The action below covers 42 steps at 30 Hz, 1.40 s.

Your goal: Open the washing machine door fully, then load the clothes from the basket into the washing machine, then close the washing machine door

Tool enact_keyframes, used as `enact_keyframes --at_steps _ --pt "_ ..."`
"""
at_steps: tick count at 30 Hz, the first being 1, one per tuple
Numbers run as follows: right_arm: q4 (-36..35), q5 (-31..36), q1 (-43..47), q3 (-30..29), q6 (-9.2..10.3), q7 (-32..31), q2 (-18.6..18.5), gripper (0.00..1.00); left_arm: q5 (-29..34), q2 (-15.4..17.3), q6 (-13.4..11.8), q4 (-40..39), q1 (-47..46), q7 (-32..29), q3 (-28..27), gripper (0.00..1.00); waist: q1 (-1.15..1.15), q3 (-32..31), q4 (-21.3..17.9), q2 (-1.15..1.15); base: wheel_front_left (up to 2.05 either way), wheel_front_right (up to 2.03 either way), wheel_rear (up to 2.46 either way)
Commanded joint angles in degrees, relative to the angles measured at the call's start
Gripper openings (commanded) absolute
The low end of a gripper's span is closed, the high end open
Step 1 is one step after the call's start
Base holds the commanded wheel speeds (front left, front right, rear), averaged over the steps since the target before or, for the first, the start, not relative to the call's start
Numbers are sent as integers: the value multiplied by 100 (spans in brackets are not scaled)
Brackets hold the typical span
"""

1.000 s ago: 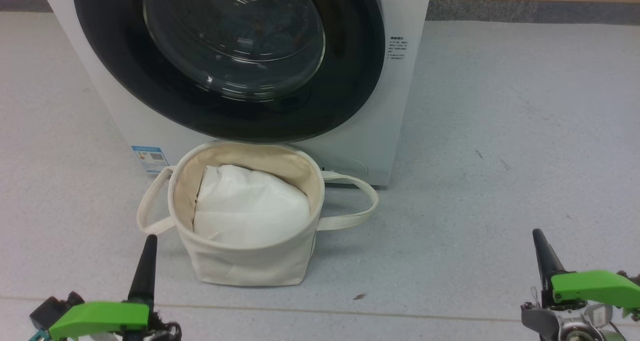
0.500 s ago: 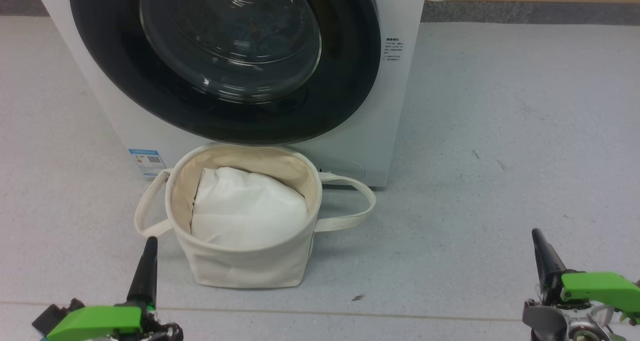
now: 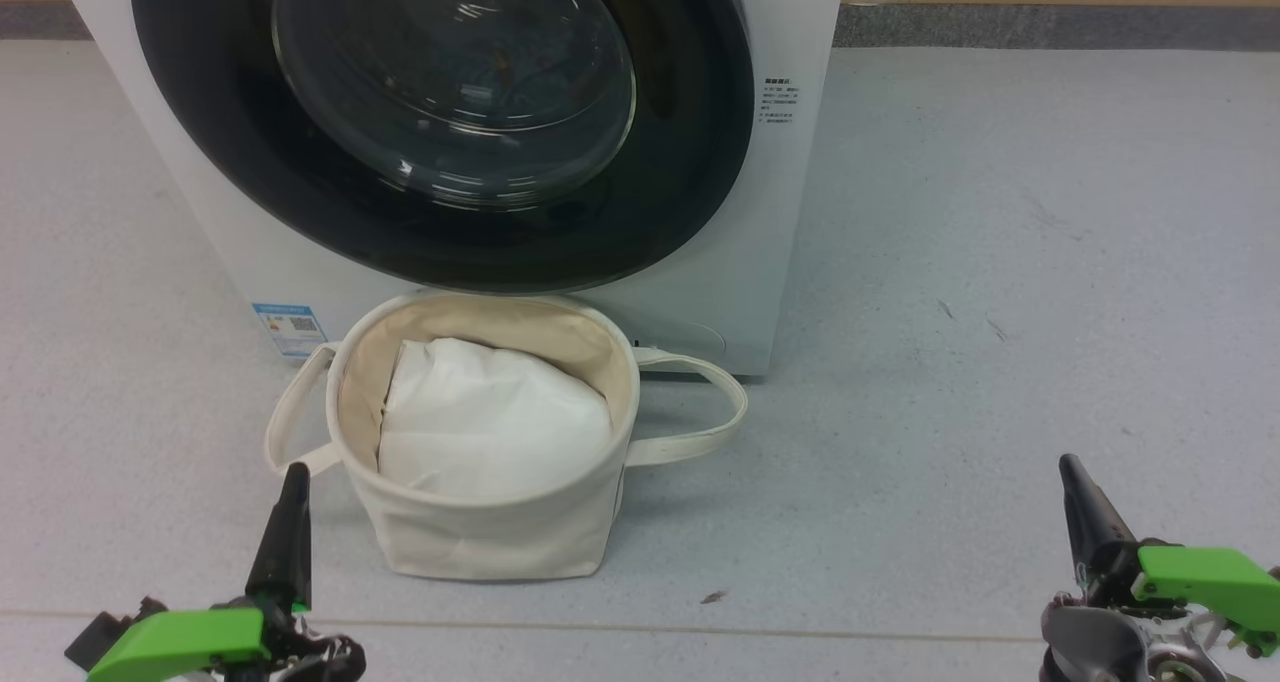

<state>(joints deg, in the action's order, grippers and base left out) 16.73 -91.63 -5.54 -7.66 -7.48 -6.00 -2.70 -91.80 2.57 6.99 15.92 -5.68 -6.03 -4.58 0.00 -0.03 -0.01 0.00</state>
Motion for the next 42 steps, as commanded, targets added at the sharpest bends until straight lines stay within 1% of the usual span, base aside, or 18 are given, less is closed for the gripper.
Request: enact_keyframes --at_steps 1,42 --pt "-222 -44 -126 102 -1 -55 -19 0 -29 32 -25 -236 -84 -50 -205 0 0 0 1 0 0 0 0" --pt "-222 -44 -126 102 -1 -55 -18 0 -29 31 -25 -236 -84 -51 -205 0 0 0 1 0 0 0 0"
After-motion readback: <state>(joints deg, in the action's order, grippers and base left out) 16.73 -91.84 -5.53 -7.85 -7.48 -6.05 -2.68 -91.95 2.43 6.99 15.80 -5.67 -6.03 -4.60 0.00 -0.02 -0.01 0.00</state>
